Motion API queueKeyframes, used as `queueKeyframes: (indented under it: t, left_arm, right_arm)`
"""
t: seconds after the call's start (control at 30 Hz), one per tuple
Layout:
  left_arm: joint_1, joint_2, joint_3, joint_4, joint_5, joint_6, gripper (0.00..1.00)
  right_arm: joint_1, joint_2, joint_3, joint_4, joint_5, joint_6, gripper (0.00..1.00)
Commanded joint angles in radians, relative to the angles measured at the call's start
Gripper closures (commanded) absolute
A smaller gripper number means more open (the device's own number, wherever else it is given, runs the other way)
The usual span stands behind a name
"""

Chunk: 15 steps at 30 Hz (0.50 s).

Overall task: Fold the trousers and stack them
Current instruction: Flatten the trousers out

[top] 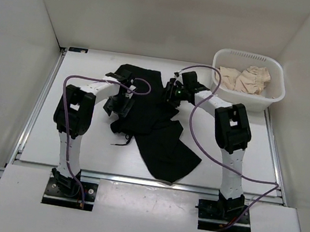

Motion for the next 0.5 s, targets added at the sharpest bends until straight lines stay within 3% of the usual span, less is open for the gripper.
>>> queueKeyframes:
  t: [0.0,0.07,0.1,0.23,0.3,0.47]
  left_arm:
    - [-0.003,-0.03,0.004,-0.01,0.069,0.0,0.26]
    - [-0.003,-0.04,0.004,-0.022,0.06,0.0,0.31]
    - [-0.003,-0.05,-0.005,-0.031,0.06,0.0,0.42]
    - [-0.003,-0.096,-0.005,-0.042,0.029,0.0,0.86]
    - [-0.003,-0.148,-0.016,-0.051,-0.009,0.0,0.86]
    - [0.048,-0.313,0.074,-0.06,-0.092,0.0,0.83]
  right_arm:
    - [0.036,0.05,0.061,0.057,-0.051,0.064,0.64]
    - [0.06,0.041,0.072,0.046,-0.067,0.052,0.94]
    - [0.06,0.009,0.083,0.031,-0.067,0.041,1.0]
    - [0.071,-0.127,0.192,-0.038,-0.067,-0.044,1.0]
    - [0.071,-0.221,0.305,-0.089,-0.058,-0.123,1.0]
    - [0.028,-0.37,0.407,-0.087,0.019,-0.101,1.0]
